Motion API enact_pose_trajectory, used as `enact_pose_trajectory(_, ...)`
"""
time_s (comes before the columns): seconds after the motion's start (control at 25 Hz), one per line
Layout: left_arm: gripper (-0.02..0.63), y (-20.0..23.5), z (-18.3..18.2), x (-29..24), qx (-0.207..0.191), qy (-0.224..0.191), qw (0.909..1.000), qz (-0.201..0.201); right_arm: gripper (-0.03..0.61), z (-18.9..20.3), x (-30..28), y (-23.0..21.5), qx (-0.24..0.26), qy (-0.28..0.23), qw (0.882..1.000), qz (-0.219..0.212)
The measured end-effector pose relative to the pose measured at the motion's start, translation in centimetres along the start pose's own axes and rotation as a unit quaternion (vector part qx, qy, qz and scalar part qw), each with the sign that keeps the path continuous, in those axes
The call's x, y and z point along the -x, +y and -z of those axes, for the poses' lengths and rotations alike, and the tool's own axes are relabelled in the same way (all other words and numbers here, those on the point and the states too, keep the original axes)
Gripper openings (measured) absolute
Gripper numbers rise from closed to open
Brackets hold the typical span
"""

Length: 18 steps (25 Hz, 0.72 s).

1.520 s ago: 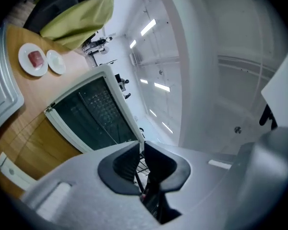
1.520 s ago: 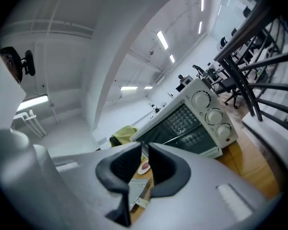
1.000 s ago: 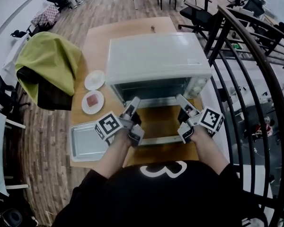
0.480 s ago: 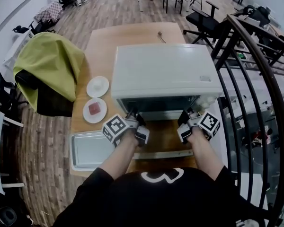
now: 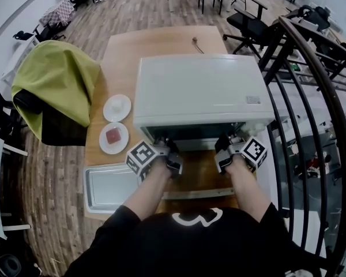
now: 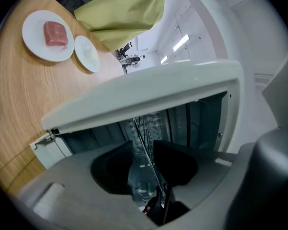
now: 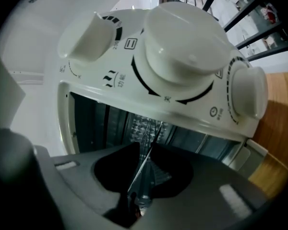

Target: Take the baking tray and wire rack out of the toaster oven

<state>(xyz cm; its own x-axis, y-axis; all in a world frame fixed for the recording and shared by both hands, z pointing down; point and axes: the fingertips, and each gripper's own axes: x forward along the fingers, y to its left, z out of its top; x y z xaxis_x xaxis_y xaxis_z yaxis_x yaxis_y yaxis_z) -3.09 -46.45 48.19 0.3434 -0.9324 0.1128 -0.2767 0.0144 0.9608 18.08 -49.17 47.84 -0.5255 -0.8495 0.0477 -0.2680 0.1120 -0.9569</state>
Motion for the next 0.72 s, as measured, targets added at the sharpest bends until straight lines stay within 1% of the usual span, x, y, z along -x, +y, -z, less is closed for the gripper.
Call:
enact_pose_trajectory(0.08, 0.112, -0.08, -0.14, -0.22, -0.002, -0.001, 1.0000, 0.002, 0.038, -0.03, -0.10, -0.19, 0.002, 0.002, 1.000, -0.001)
enact_pose_trajectory(0.2, 0.084, -0.24, -0.34, -0.51, 0.000, -0.003, 1.0000, 0.005, 0.034, -0.02, -0.28, -0.10, -0.006, 0.001, 1.000, -0.007)
enact_pose_trajectory(0.36, 0.047, -0.10, -0.47, -0.71, 0.002, -0.004, 0.9999, 0.009, 0.034, 0.03, -0.14, -0.38, -0.007, -0.003, 1.000, -0.004)
enact_pose_trajectory(0.72, 0.035, -0.15, -0.20, -0.54, 0.011, 0.006, 0.9999, 0.012, 0.034, 0.25, 0.32, -0.26, -0.015, -0.003, 1.000, -0.009)
